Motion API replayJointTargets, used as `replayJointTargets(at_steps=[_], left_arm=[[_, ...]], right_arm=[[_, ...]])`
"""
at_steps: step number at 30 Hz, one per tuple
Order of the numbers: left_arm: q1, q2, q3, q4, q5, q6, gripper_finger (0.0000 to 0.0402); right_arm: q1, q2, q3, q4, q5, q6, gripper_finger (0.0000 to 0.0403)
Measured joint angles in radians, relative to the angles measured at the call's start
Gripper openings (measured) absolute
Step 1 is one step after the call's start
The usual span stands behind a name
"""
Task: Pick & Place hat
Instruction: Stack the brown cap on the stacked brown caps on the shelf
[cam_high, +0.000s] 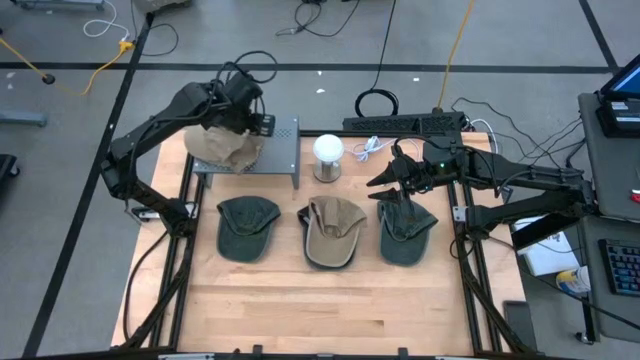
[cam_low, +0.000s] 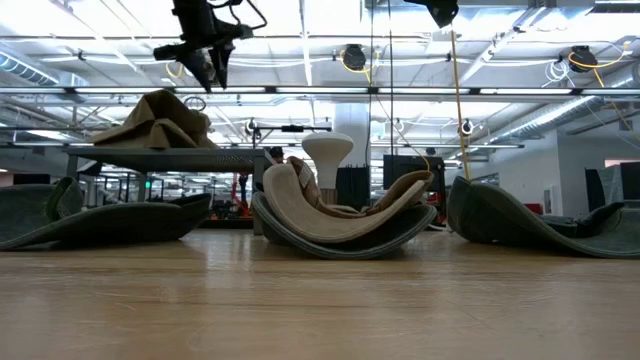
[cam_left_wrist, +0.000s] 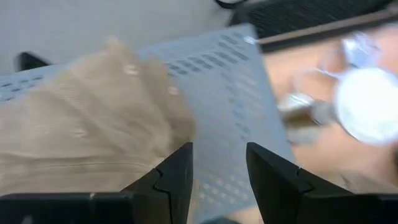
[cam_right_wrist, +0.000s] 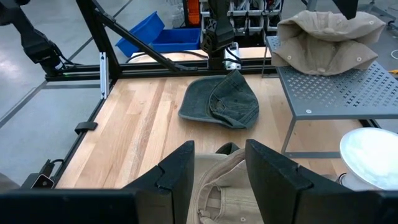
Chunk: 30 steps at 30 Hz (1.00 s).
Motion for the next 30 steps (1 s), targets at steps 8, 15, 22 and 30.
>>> replayJointTargets(at_steps=[8, 15, 22, 30], left_arm=[[-0.05, 0.0, 0.004, 0.03, 0.261, 0.097, 0.0152], [-0.119, 0.0, 0.004, 0.08, 0.458, 0.099, 0.0152], [-0.192, 0.0, 0.004, 0.175, 0.515, 0.069, 0.0152], [-0.253, 0.0, 0.004, 0.312, 0.522, 0.071, 0.0152]], right_arm=[[0.0, 0.0, 0.0, 0.001, 0.012, 0.136, 0.0139], [0.0, 0.0, 0.0, -0.001, 0.16, 0.598, 0.0139], [0.0, 0.0, 0.0, -0.005, 0.21, 0.961, 0.0139], [0.037, 0.012, -0.012, -0.128, 0.26, 1.158, 0.0157]])
